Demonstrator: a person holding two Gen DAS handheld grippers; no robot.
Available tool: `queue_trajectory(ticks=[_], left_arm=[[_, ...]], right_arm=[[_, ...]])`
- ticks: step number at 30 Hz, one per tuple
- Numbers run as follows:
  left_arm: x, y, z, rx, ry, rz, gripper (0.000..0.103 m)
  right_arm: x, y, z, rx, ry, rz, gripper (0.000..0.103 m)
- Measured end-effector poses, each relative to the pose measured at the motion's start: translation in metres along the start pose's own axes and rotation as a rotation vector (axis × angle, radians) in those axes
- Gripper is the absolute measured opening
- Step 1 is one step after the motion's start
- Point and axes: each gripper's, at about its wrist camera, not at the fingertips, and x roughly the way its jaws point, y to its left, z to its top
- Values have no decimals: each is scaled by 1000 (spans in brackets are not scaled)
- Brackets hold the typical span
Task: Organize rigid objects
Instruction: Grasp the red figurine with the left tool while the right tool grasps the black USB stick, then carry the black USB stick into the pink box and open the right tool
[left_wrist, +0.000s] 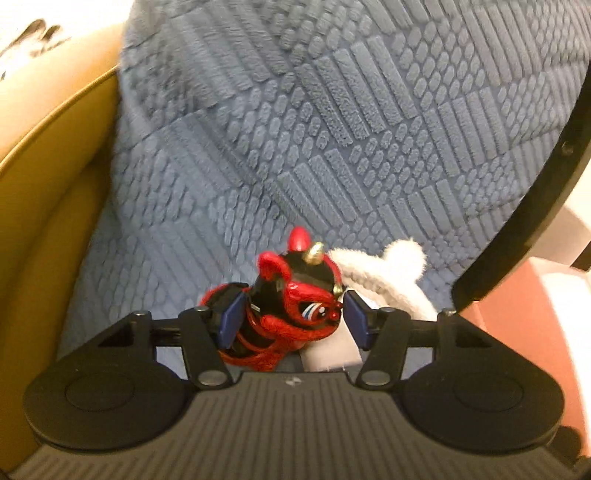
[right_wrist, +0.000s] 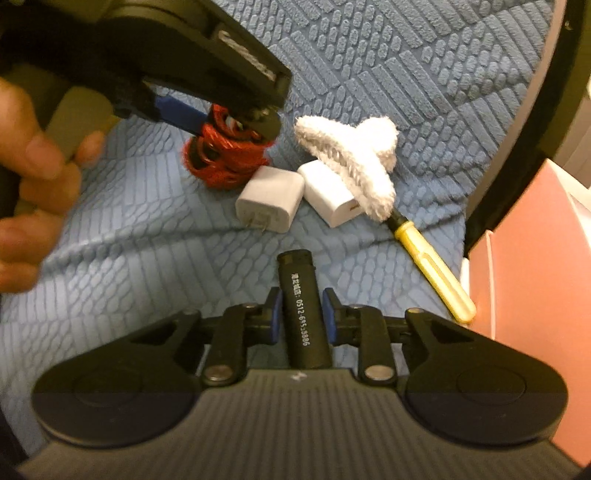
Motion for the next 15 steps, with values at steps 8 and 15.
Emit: queue_trajectory(ticks=[8, 15], left_arm=[[-47, 3, -30, -78, 30, -68, 64], [-92, -8, -63, -86, 11, -70, 64]], right_arm=[[-37, -4, -25, 70, 42, 9, 27], [-70, -16, -43, 198, 50, 14, 27]])
